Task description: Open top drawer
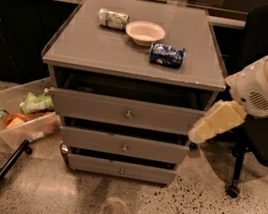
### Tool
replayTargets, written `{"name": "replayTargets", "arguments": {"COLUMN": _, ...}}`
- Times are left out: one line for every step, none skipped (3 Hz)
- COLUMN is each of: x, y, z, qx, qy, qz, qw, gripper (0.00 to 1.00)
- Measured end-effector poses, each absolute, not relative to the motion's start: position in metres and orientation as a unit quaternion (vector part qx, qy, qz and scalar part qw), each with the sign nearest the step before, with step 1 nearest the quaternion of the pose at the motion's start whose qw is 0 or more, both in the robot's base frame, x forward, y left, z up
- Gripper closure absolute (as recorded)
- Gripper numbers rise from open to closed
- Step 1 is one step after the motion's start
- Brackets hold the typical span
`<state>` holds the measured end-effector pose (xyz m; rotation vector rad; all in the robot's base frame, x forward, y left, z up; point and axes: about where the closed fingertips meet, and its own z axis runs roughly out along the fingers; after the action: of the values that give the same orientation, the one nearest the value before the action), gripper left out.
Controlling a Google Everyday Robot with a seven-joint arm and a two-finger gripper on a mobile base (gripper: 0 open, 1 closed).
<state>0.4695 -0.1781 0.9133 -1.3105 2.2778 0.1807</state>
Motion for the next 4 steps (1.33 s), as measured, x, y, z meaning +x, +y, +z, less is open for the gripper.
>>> {"name": "replayTargets", "arguments": {"x": 0.489, "y": -0.152, "z": 0.893, "qx": -0.395, "qy": 0.864, "qz": 0.114, "qw": 0.291, "gripper": 0.00}}
{"name": "replayTargets", "arguments": {"x": 0.524, "y": -0.125, "z": 0.880, "qx": -0.309, "qy": 0.882, "qz": 0.141, "qw": 0.328, "gripper": 0.14}}
{"name": "replayTargets", "arguments": {"x": 0.539, "y": -0.124, "z": 0.892, "qx": -0.263, "qy": 0.885, "qz": 0.149, "qw": 0.355, "gripper": 0.38}}
{"name": "replayTargets", "arguments": {"x": 0.539, "y": -0.124, "z": 0.892, "qx": -0.263, "qy": 0.885, "qz": 0.149, "qw": 0.356, "gripper": 0.61}}
